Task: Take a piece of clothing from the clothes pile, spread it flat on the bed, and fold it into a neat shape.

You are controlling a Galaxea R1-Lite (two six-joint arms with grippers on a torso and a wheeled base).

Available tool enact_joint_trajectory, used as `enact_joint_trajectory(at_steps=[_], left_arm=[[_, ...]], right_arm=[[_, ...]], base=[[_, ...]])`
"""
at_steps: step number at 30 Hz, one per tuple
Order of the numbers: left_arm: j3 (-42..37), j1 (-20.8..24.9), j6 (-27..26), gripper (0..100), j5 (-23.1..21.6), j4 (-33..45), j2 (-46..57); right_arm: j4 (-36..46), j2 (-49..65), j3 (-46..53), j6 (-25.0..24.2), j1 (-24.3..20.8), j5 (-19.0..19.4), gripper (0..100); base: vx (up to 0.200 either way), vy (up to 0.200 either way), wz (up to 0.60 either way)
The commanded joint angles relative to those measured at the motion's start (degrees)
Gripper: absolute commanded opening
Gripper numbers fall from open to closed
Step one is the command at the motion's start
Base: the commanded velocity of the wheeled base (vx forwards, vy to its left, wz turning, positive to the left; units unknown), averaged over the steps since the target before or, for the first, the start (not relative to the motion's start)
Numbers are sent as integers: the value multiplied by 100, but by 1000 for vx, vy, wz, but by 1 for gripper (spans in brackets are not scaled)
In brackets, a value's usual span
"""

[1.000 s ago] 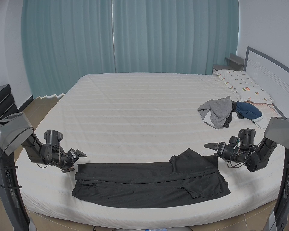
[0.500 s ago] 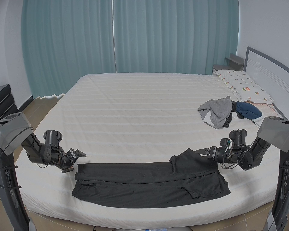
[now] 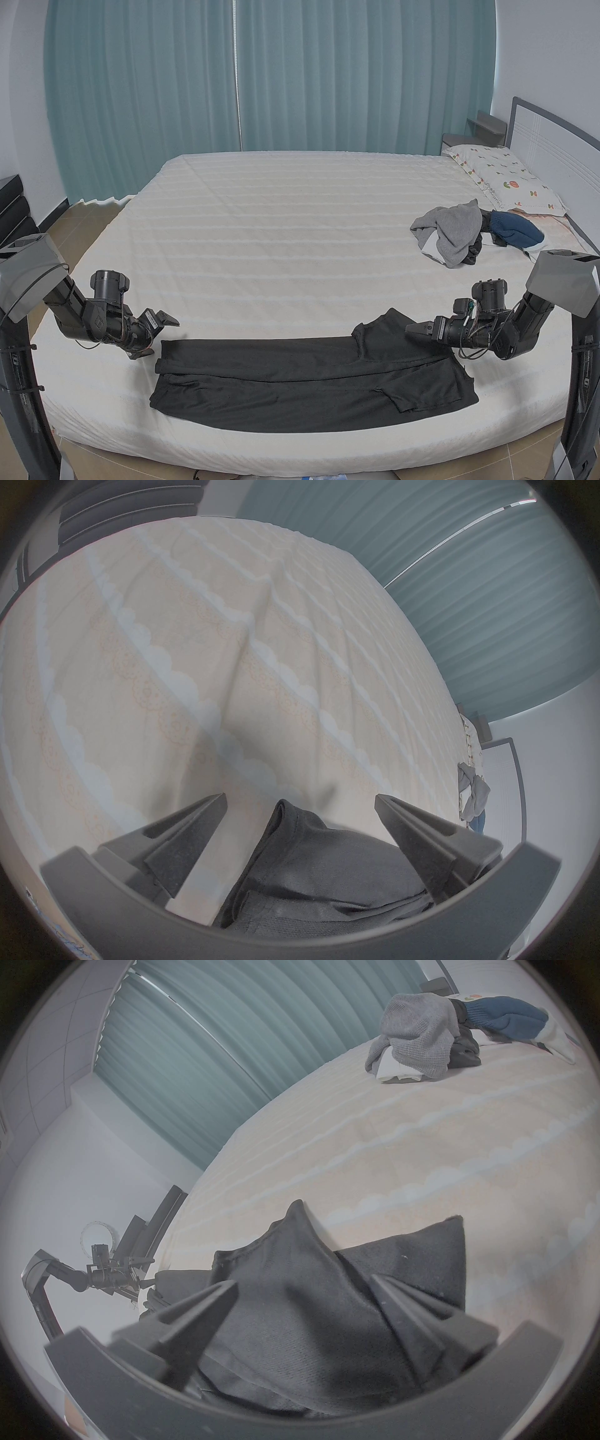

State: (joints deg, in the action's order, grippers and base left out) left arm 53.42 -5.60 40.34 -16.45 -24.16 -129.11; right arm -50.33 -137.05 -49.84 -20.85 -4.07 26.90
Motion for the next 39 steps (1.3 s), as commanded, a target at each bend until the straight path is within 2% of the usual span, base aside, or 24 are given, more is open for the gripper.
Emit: enact_joint_trajectory(at_steps=[1,19,29,39], left_arm=[[2,-3,0,100,1,-1,0],[2,-3,0,100,1,-1,0],[2,-3,0,100,1,-1,0],[2,-3,9,100,1,8,0]], right_arm=[[-11,-6,18,10,64,-10,0],[-82,741,1028,230,319,61,0],[-1049,635,1837,327,390,52,0],[-1084,609,2083,353,390,8,0]], base=[[0,0,0],[0,0,0],[0,0,0],[0,0,0]])
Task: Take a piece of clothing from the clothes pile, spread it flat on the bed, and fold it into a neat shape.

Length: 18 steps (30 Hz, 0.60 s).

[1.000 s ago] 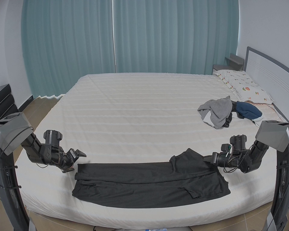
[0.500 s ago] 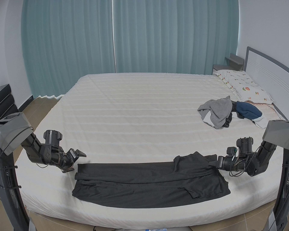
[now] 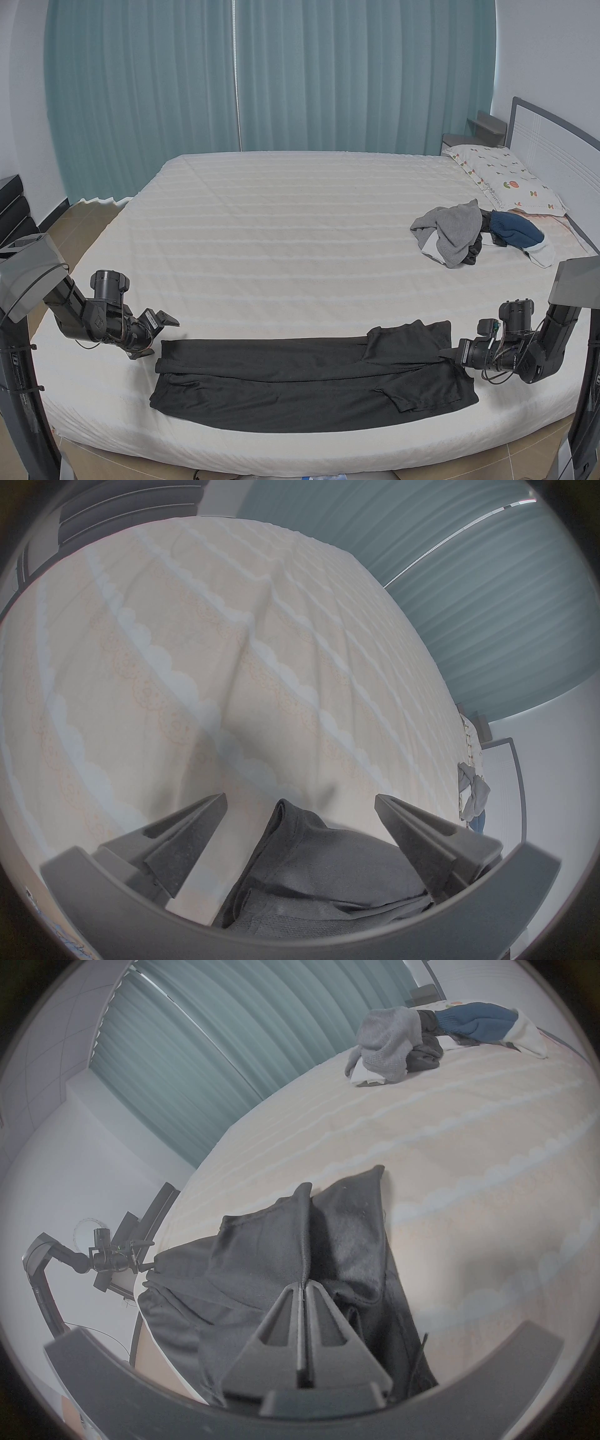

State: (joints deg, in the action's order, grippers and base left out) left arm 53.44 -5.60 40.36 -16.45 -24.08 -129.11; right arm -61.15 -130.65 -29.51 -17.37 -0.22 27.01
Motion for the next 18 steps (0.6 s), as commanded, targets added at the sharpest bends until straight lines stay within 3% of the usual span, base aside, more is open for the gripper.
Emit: enact_joint_trajectory(at_steps=[1,4,5,10,12,18], left_arm=[[-1,-3,7,100,1,-1,9],[-1,-3,7,100,1,17,18],[-1,-3,7,100,1,26,26],[-53,-3,7,100,1,43,167],[-238,-12,7,100,-8,43,483],[-950,111,-28,100,-8,43,984]], right_arm=[[-2,-31,51,15,4,-3,0],[-2,-31,51,50,-4,-21,0],[-2,-22,33,58,-4,-30,100],[-2,136,-11,-21,-48,-56,100],[24,338,51,-267,-57,-65,100],[94,883,130,-1559,-251,-654,100]], base=[[0,0,0],[0,0,0],[0,0,0],[0,0,0],[0,0,0],[0,0,0]])
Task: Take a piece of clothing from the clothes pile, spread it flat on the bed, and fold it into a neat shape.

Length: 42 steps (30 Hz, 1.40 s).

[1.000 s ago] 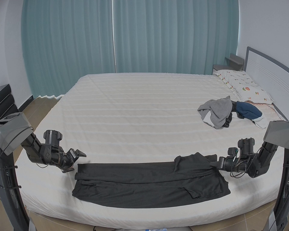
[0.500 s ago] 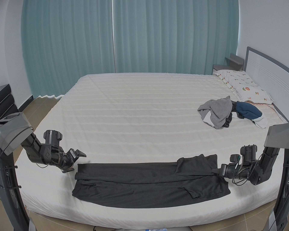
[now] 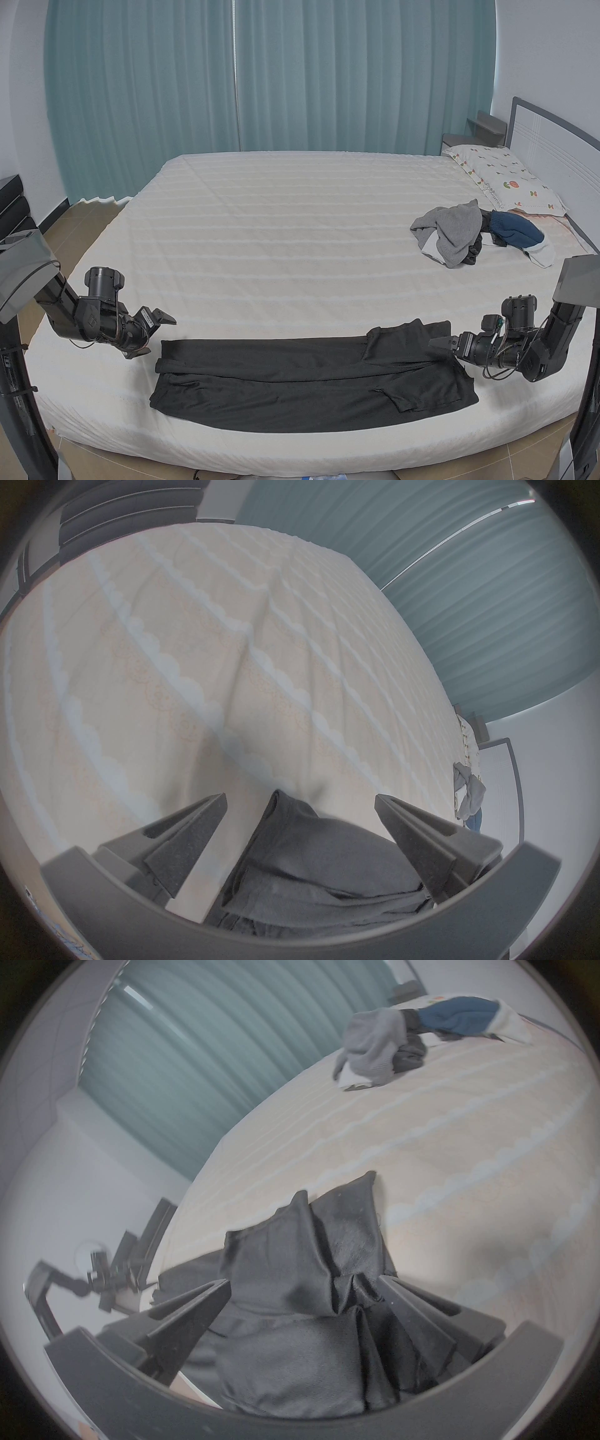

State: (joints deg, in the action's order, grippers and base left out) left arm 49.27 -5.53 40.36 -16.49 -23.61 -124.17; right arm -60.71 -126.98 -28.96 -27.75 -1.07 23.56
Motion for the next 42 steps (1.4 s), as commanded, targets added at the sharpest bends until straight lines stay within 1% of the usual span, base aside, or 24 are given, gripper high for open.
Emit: enact_joint_trajectory(at_steps=[1,2,6,10,17,25,26,29,33,38,42], left_arm=[[-621,149,-28,100,-3,-3,508],[-797,202,-28,100,-3,-12,543],[-902,219,-2,100,-3,-12,578],[-937,360,-11,100,59,-29,517],[-849,386,-11,100,59,-73,332],[-682,457,-37,100,85,-82,130],[-682,457,-37,0,85,-82,130],[-665,457,-28,0,103,-82,130],[-638,395,-28,0,120,-73,183],[-656,343,-28,0,261,-73,376],[-700,351,-28,0,278,-73,526]], right_arm=[[59,569,128,-653,-218,-388,100],[94,630,233,-847,-315,-572,100],[121,674,365,-1233,-526,-1021,100],[130,683,400,-1752,-657,-1275,100],[156,841,506,-2121,-824,-1337,100],[226,991,550,-2182,-1000,-1354,100],[226,991,550,-2182,-1000,-1354,100],[340,999,497,-2182,-1141,-1504,100],[578,964,400,-2200,-1220,-1627,100],[657,964,365,-2200,-1299,-1697,100],[762,920,304,-2218,-1369,-1776,100]], base=[[0,0,0],[0,0,0],[0,0,0],[0,0,0],[0,0,0],[0,0,0],[0,0,0],[0,0,0],[0,0,0],[0,0,0],[0,0,0]])
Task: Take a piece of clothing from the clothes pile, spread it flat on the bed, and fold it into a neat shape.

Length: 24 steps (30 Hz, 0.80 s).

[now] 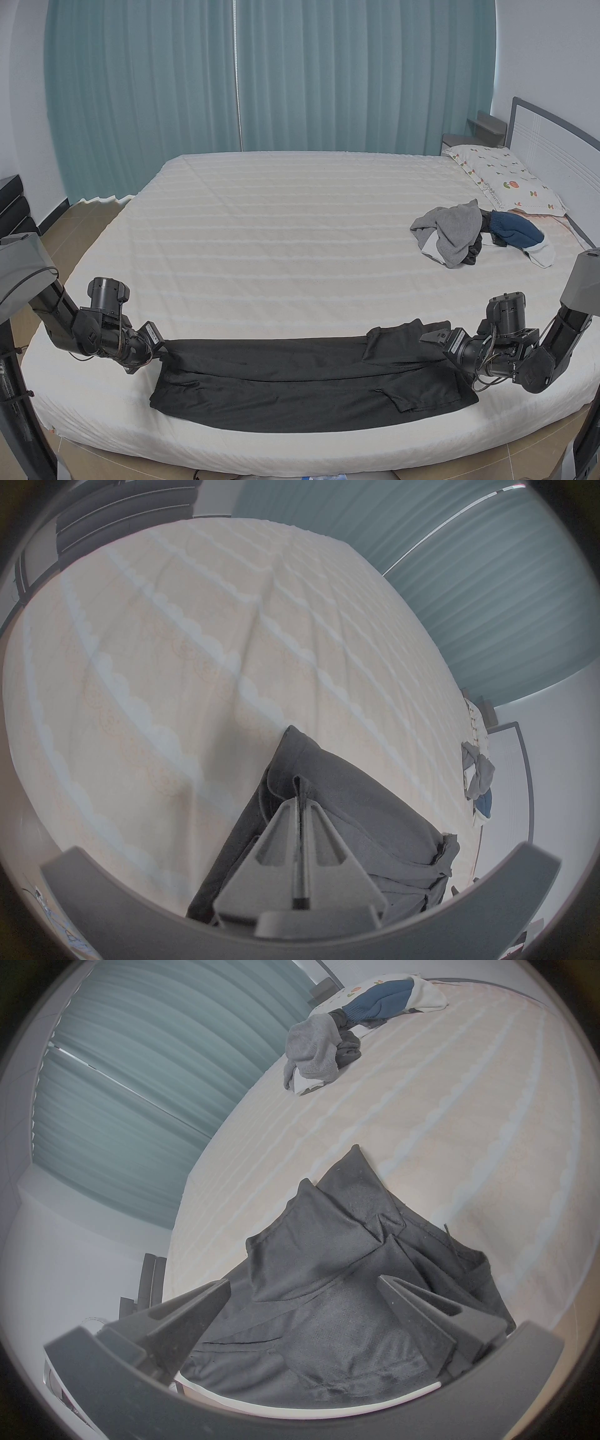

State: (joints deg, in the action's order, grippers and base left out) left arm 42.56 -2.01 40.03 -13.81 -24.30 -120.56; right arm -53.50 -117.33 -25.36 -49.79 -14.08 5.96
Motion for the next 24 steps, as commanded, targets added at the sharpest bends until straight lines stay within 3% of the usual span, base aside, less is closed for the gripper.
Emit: enact_joint_trajectory(at_steps=[1,6,12,24], left_arm=[[-37,-1,4,0,10,-5,209],[-72,-1,-4,0,10,30,464],[-151,-1,-4,0,1,-5,560],[-142,-1,22,0,1,-5,560]], right_arm=[[121,-79,-92,-75,-95,-42,100],[701,-114,-567,-761,-218,-218,100],[1387,-220,-1015,-1121,-350,-332,100],[1483,-861,-1551,-1244,-455,-666,100]], base=[[0,0,0],[0,0,0],[0,0,0],[0,0,0]])
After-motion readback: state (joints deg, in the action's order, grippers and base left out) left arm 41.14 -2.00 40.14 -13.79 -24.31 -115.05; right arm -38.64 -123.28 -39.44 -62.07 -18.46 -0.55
